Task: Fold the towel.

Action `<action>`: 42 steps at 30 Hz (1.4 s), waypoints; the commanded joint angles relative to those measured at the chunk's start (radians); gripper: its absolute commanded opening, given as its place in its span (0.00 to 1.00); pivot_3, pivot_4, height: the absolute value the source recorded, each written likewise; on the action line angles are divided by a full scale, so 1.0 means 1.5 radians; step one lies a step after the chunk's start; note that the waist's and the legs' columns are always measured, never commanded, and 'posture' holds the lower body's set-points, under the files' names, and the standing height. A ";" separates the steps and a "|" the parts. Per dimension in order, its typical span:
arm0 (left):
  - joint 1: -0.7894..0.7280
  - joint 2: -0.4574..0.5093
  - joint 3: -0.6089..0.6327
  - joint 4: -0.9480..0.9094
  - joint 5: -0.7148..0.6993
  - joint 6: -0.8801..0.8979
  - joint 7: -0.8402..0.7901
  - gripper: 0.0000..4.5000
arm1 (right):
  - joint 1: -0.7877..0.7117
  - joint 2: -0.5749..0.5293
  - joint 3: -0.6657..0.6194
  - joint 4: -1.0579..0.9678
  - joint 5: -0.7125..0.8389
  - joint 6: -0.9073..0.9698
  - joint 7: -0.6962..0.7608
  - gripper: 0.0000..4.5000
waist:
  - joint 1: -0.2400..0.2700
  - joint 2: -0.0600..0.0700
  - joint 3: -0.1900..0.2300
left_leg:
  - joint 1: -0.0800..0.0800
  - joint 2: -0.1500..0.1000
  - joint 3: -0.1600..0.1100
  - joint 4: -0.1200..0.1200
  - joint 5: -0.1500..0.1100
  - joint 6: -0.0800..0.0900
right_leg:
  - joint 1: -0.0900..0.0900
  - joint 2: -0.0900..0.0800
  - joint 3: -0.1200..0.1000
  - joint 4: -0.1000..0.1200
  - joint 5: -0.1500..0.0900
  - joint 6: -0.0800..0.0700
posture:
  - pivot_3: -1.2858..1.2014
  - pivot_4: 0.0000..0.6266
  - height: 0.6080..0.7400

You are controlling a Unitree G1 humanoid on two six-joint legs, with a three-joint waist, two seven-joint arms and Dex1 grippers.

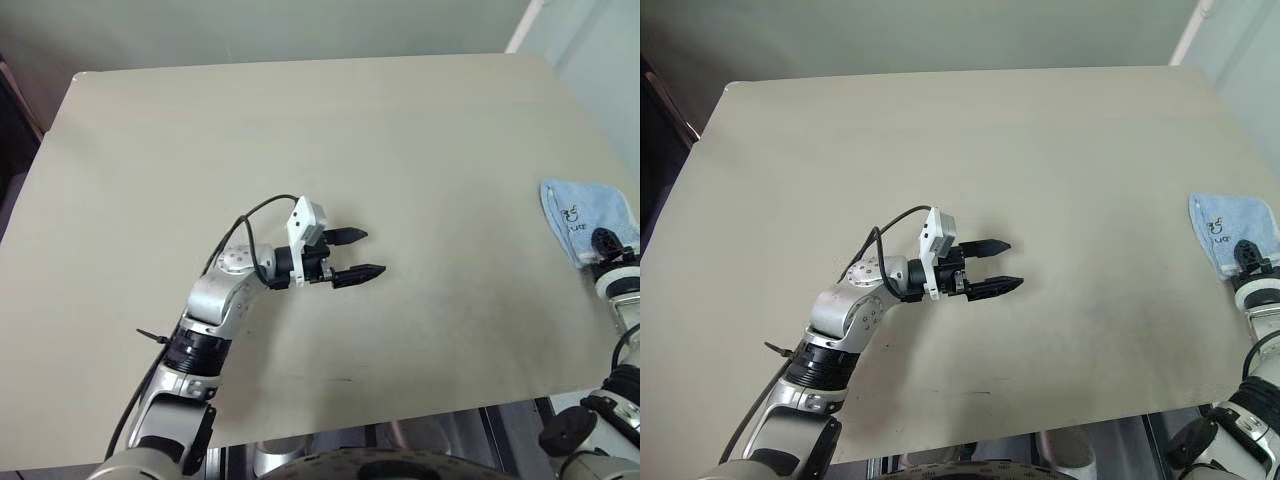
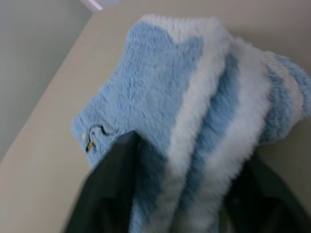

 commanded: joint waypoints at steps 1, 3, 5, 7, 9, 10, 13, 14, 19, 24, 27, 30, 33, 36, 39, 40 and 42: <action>-0.001 -0.002 0.011 -0.030 -0.011 -0.001 0.002 1.00 | 0.007 -0.033 -0.026 -0.030 0.040 0.019 -0.006 0.86 | 0.001 0.000 0.000 | 0.000 0.000 0.000 0.000 0.000 0.000 | 0.000 0.000 0.000 0.000 0.000 0.000 | 0.52 0.24 1.00; -0.005 0.003 0.014 -0.028 -0.019 0.010 -0.003 1.00 | 0.025 -0.040 -0.031 -0.042 0.043 0.020 -0.012 0.99 | 0.001 0.000 0.000 | 0.000 0.000 0.000 0.000 0.000 0.000 | 0.000 0.000 0.000 0.000 0.000 0.000 | 0.52 0.24 1.00; -0.012 0.012 0.019 -0.024 -0.029 0.024 -0.013 1.00 | 0.049 -0.047 -0.039 -0.051 0.038 0.014 -0.022 0.99 | 0.002 0.000 0.000 | 0.000 0.000 0.000 0.000 0.000 0.000 | 0.000 0.000 0.000 0.000 -0.001 0.000 | 0.52 0.24 1.00; -0.019 0.014 0.026 -0.015 -0.032 0.027 -0.011 1.00 | 0.068 -0.050 -0.045 -0.060 0.040 0.008 -0.025 0.99 | 0.003 0.000 0.000 | 0.000 0.000 0.000 0.000 -0.001 0.000 | 0.000 0.000 0.000 0.000 -0.001 0.000 | 0.52 0.24 1.00; -0.030 0.013 0.035 0.002 -0.026 0.012 -0.005 1.00 | 0.095 -0.060 -0.062 -0.084 0.047 0.001 -0.016 0.99 | 0.004 0.000 0.000 | 0.000 0.000 0.000 0.000 -0.001 0.000 | 0.000 0.000 0.000 0.000 -0.002 0.000 | 0.52 0.24 1.00; -0.035 0.013 0.038 0.010 -0.022 0.005 -0.005 1.00 | 0.105 -0.064 -0.068 -0.096 0.050 -0.003 -0.011 0.99 | 0.004 0.000 0.000 | 0.000 0.000 0.000 0.000 -0.001 0.000 | 0.000 0.000 0.000 0.000 -0.002 0.000 | 0.52 0.24 1.00; -0.048 0.022 0.038 0.023 -0.009 0.006 -0.005 1.00 | 0.141 -0.089 -0.075 -0.167 0.071 0.006 0.020 0.99 | 0.003 0.003 -0.001 | 0.000 0.000 0.001 0.000 -0.001 0.001 | 0.000 0.000 0.001 0.000 -0.002 0.000 | 0.52 0.24 1.00; -0.052 0.021 0.042 0.027 -0.010 0.010 0.000 1.00 | 0.154 -0.100 -0.071 -0.194 0.076 0.010 0.036 0.99 | 0.003 0.003 -0.001 | 0.000 -0.001 0.001 0.000 -0.002 0.001 | 0.000 0.000 0.002 0.000 -0.002 0.001 | 0.52 0.24 1.00; -0.080 0.013 0.055 0.063 0.020 -0.022 0.042 1.00 | 0.198 -0.157 -0.044 -0.314 0.123 0.044 0.100 0.99 | 0.001 0.003 0.000 | 0.000 -0.001 0.001 0.000 -0.002 0.001 | 0.000 0.000 0.002 0.000 -0.003 -0.001 | 0.52 0.24 1.00; -0.090 0.005 0.060 0.077 0.058 -0.092 0.065 1.00 | 0.190 -0.222 0.102 -0.445 0.066 0.000 0.220 0.99 | -0.005 0.003 0.000 | 0.001 -0.001 0.002 0.001 -0.002 0.001 | 0.001 0.001 0.003 0.000 -0.005 -0.001 | 0.52 0.24 1.00; -0.080 -0.010 0.075 0.065 0.066 -0.125 0.090 1.00 | 0.181 -0.232 0.187 -0.478 0.030 -0.024 0.269 0.99 | -0.005 0.003 0.000 | 0.001 -0.001 0.003 0.001 -0.002 0.001 | 0.001 0.001 0.004 0.000 -0.004 0.001 | 0.52 0.24 1.00; -0.054 0.007 0.070 0.033 0.080 -0.136 0.090 1.00 | 0.170 -0.240 0.295 -0.498 -0.016 -0.052 0.336 0.99 | -0.004 0.003 0.000 | 0.001 -0.002 0.002 0.001 -0.001 0.001 | 0.001 0.001 0.004 0.000 -0.002 0.003 | 0.52 0.24 1.00; -0.044 0.020 0.081 0.039 0.055 -0.171 0.037 1.00 | 0.156 -0.233 0.373 -0.507 -0.042 -0.069 0.382 0.99 | -0.004 0.003 0.000 | 0.000 -0.002 0.003 0.001 -0.001 0.000 | 0.001 0.001 0.005 0.000 -0.003 0.004 | 0.52 0.24 1.00; -0.032 0.032 0.101 0.023 0.004 -0.153 -0.008 1.00 | 0.135 -0.229 0.438 -0.503 -0.084 -0.087 0.406 0.99 | -0.002 0.003 0.000 | 0.000 -0.002 0.003 0.001 0.001 -0.004 | 0.000 0.001 0.006 0.000 -0.004 0.004 | 0.52 0.24 1.00; -0.014 0.047 0.109 -0.001 -0.011 -0.146 -0.022 1.00 | 0.129 -0.222 0.510 -0.475 -0.164 -0.156 0.454 0.99 | -0.002 0.002 0.000 | 0.000 -0.002 0.003 0.001 0.000 -0.004 | 0.000 0.001 0.007 0.000 -0.003 0.005 | 0.52 0.24 1.00; -0.011 0.058 0.113 0.003 -0.012 -0.148 -0.033 1.00 | 0.119 -0.208 0.527 -0.465 -0.179 -0.174 0.459 0.99 | -0.002 0.002 0.000 | 0.000 -0.002 0.003 0.001 0.000 -0.004 | 0.000 0.001 0.007 0.000 -0.003 0.005 | 0.52 0.24 1.00; 0.011 0.073 0.110 -0.018 -0.011 -0.145 -0.040 1.00 | 0.107 -0.181 0.541 -0.434 -0.192 -0.214 0.483 0.99 | -0.004 0.002 0.000 | 0.000 -0.002 0.003 0.001 -0.001 -0.002 | 0.000 0.001 0.007 0.000 -0.003 0.005 | 0.52 0.24 1.00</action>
